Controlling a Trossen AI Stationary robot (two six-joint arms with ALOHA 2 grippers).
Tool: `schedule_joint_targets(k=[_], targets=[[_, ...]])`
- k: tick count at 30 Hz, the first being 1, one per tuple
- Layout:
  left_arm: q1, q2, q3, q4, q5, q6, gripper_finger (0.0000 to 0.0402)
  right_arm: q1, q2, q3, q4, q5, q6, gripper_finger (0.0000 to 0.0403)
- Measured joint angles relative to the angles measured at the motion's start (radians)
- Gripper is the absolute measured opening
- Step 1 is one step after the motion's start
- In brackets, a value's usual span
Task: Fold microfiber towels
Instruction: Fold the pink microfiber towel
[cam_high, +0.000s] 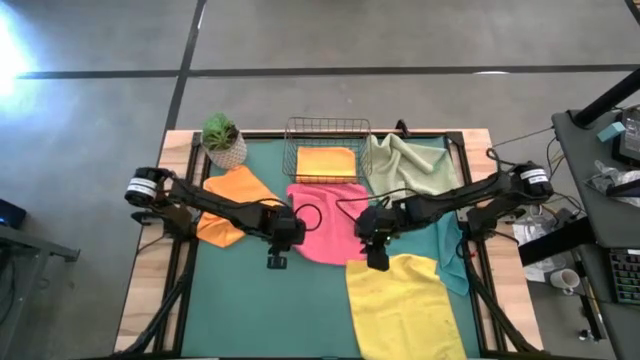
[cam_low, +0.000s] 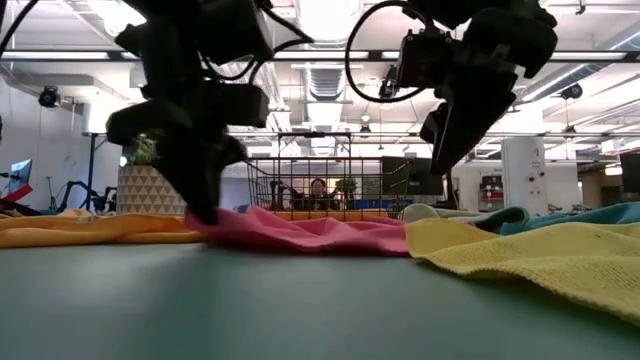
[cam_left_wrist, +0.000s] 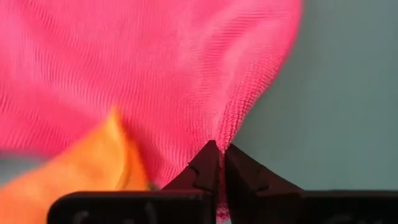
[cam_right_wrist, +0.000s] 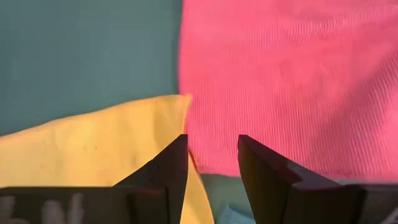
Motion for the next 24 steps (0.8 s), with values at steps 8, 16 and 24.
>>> schedule_joint_targets(k=[8,16,24], targets=[[-0.005,-0.030,-0.005,-0.187,-0.023,-0.002,0.0000,0.029,0.069,0.000,0.107,0.000,0.026,0.0158],[-0.007,-0.073,-0.019,-0.268,-0.035,-0.001,0.0000,0.060,0.130,0.002,0.298,0.000,-0.001,0.0177],[-0.007,-0.078,-0.017,-0.277,-0.044,0.002,0.0000,0.085,0.271,0.097,0.350,-0.001,-0.055,0.0176]])
